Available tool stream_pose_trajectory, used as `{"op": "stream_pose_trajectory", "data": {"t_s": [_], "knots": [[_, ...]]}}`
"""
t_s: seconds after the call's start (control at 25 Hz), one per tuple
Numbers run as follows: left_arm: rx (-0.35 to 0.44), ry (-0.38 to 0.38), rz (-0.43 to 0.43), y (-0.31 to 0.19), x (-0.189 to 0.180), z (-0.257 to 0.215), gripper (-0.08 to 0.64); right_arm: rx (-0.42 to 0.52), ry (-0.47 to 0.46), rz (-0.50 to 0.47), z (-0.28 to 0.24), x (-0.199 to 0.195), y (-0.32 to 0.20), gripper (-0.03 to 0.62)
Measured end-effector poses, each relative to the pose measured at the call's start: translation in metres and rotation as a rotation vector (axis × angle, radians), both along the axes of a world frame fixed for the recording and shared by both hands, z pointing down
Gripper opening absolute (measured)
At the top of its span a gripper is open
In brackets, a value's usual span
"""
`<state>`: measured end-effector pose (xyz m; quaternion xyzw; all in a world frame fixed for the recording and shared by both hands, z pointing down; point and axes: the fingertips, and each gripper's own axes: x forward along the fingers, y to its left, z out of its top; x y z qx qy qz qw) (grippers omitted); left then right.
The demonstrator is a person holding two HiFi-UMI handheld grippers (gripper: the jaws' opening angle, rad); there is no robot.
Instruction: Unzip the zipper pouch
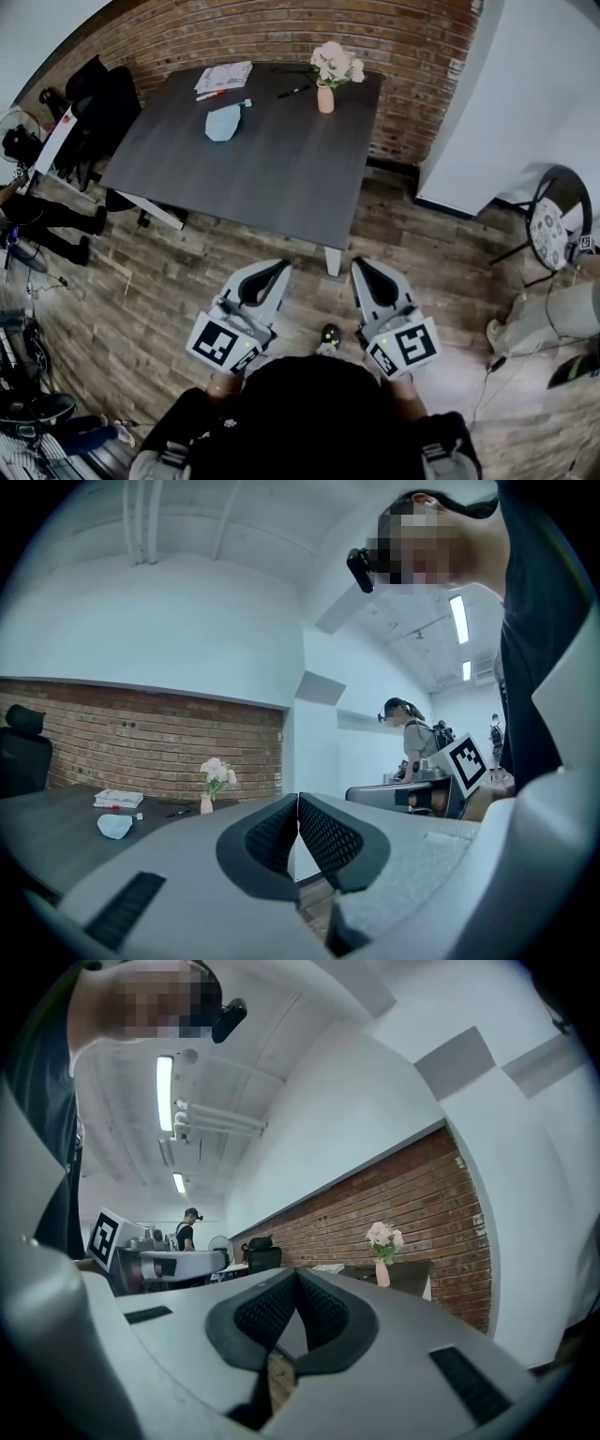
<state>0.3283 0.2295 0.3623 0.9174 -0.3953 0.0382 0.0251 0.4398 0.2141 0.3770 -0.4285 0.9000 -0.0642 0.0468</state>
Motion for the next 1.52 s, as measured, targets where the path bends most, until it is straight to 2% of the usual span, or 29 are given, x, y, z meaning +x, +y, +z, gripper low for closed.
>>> {"op": "stream_pose_trajectory", "data": {"t_s": [0.16,0.32,0.48,0.64,0.8,1.04,1.28,1.52], "knots": [[0.002,0.01,-0.007,-0.007,0.006,0.0,0.005,-0.017,0.009,-0.011,0.006,0.006,-0.006,0.0],[0.038,0.028,-0.012,-0.012,0.004,-0.002,0.005,-0.024,0.013,-0.026,0.008,0.003,-0.011,0.0],[0.042,0.028,-0.051,-0.013,-0.004,-0.002,0.005,-0.022,0.027,-0.054,0.007,-0.001,-0.015,0.0],[0.056,0.039,-0.1,-0.018,-0.019,-0.001,0.005,-0.021,0.039,-0.086,0.01,-0.012,-0.024,0.0],[-0.001,0.016,-0.17,-0.017,-0.045,0.012,0.005,-0.019,0.045,-0.126,0.011,-0.031,-0.031,0.0],[0.034,-0.02,-0.239,-0.029,-0.083,0.01,0.005,0.01,0.045,-0.189,0.005,-0.067,-0.053,0.0],[0.037,-0.05,-0.232,-0.048,-0.111,0.007,0.005,0.026,0.071,-0.207,-0.007,-0.102,-0.072,0.0],[0.059,0.025,-0.176,-0.079,-0.125,0.013,0.005,0.017,0.11,-0.166,0.002,-0.118,-0.093,0.0]]}}
